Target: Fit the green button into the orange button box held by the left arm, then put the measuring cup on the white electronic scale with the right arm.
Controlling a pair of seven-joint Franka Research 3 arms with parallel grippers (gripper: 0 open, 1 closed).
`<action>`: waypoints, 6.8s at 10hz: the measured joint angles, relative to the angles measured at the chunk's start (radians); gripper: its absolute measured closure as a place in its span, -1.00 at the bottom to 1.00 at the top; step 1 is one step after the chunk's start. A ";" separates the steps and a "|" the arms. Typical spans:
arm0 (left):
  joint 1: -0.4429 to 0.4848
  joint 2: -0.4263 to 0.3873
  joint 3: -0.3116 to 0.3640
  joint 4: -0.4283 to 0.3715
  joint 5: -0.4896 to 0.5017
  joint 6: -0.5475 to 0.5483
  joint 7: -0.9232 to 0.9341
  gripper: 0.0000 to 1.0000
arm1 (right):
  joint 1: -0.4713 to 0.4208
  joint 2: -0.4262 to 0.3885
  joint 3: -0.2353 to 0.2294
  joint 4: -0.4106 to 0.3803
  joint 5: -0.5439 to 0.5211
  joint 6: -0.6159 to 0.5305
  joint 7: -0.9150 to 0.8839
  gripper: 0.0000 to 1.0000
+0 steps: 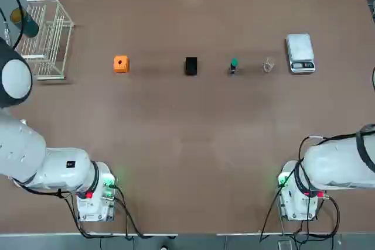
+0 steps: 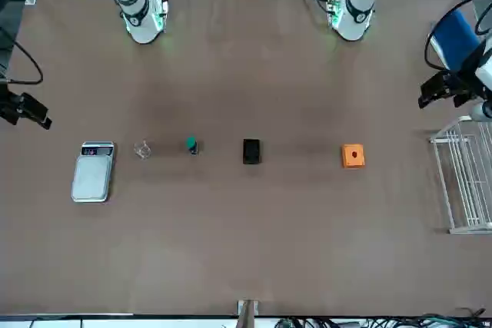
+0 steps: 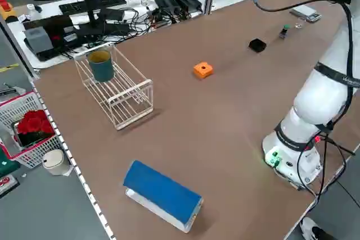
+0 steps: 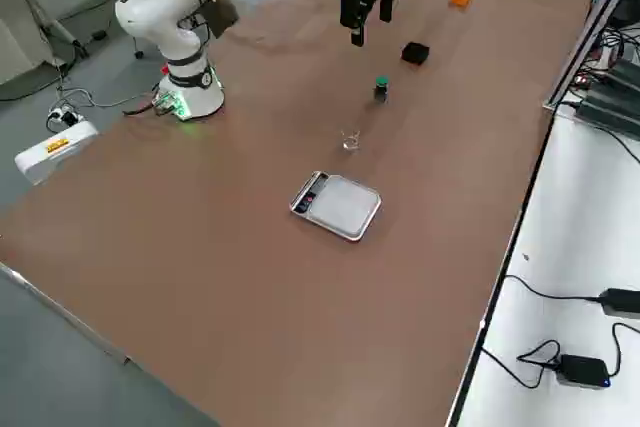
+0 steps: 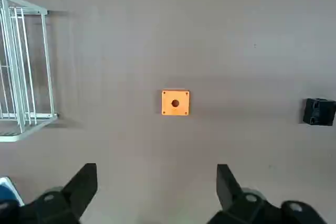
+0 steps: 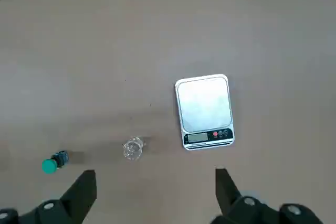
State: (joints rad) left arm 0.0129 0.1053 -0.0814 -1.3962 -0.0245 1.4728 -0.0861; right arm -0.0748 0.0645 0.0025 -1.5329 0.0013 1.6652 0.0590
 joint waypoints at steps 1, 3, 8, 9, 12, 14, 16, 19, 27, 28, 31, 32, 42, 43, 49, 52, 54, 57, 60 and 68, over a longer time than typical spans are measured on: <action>0.000 0.000 -0.001 0.000 0.000 0.000 0.001 -0.99 | 0.000 0.000 0.000 -0.001 0.001 0.000 0.001 -1.00; -0.001 0.003 -0.006 -0.002 0.000 0.005 0.000 -0.99 | 0.001 0.005 0.002 -0.004 0.010 0.002 0.001 -1.00; -0.004 0.118 -0.006 -0.112 0.004 0.254 -0.004 -0.98 | 0.089 0.061 0.085 -0.007 0.059 0.064 0.128 -1.00; -0.013 0.137 -0.006 -0.166 0.008 0.334 -0.021 -0.96 | 0.098 0.088 0.133 -0.008 0.059 0.097 0.191 -1.00; -0.030 0.147 -0.014 -0.357 0.083 0.527 -0.119 -0.96 | 0.106 0.160 0.250 -0.031 0.054 0.183 0.311 -1.00; -0.032 0.149 -0.016 -0.485 0.104 0.650 -0.176 -0.96 | 0.107 0.203 0.306 -0.074 0.023 0.234 0.376 -1.00; -0.042 0.149 -0.018 -0.591 0.123 0.744 -0.200 -0.96 | 0.116 0.231 0.338 -0.149 0.002 0.325 0.409 -1.00; -0.040 0.154 -0.018 -0.719 0.124 0.874 -0.202 -0.96 | 0.180 0.241 0.366 -0.305 -0.120 0.462 0.555 -0.99; -0.038 0.173 -0.021 -0.911 0.126 1.174 -0.194 -0.96 | 0.221 0.241 0.398 -0.620 -0.162 0.761 0.621 -0.98; -0.038 0.173 -0.024 -0.912 0.126 1.173 -0.194 -0.96 | 0.216 0.241 0.397 -0.626 -0.162 0.768 0.628 -0.98; -0.040 0.189 -0.034 -0.917 0.126 1.173 -0.188 -0.96 | 0.194 0.241 0.396 -0.626 -0.162 0.778 0.639 -0.98; -0.041 0.196 -0.043 -0.917 0.126 1.173 -0.188 -0.96 | 0.192 0.241 0.396 -0.627 -0.162 0.790 0.642 -0.97; -0.038 0.223 -0.046 -0.908 0.126 1.170 -0.133 -0.96 | 0.190 0.304 0.393 -0.637 -0.162 0.872 0.671 -0.91; -0.038 0.223 -0.046 -0.905 0.126 1.169 -0.131 -0.96 | 0.190 0.307 0.391 -0.637 -0.162 0.874 0.673 -0.89; -0.035 0.244 -0.045 -0.878 0.126 1.162 -0.097 -0.96 | 0.187 0.321 0.382 -0.637 -0.163 0.893 0.675 -0.64; -0.035 0.270 -0.045 -0.860 0.126 1.162 -0.096 -0.96 | 0.187 0.336 0.381 -0.637 -0.165 0.903 0.675 -0.53; -0.035 0.271 -0.044 -0.855 0.126 1.162 -0.095 -0.96 | 0.187 0.341 0.381 -0.637 -0.166 0.905 0.675 -0.38; -0.021 0.271 -0.043 -0.853 0.126 1.159 -0.094 -0.96 | 0.187 0.341 0.379 -0.637 -0.167 0.906 0.675 -0.03; -0.015 0.272 -0.044 -0.853 0.126 1.157 -0.094 -0.96 | 0.187 0.341 0.377 -0.637 -0.167 0.908 0.675 0.24; -0.023 0.276 -0.047 -0.841 0.126 1.157 -0.097 -0.96 | 0.224 0.321 0.423 -0.411 -0.177 0.632 0.738 0.28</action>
State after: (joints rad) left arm -0.0101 0.3815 -0.1288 -2.2370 0.1013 2.6297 -0.1834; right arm 0.1491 0.3858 0.4251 -1.9437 -0.1762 2.2975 0.7974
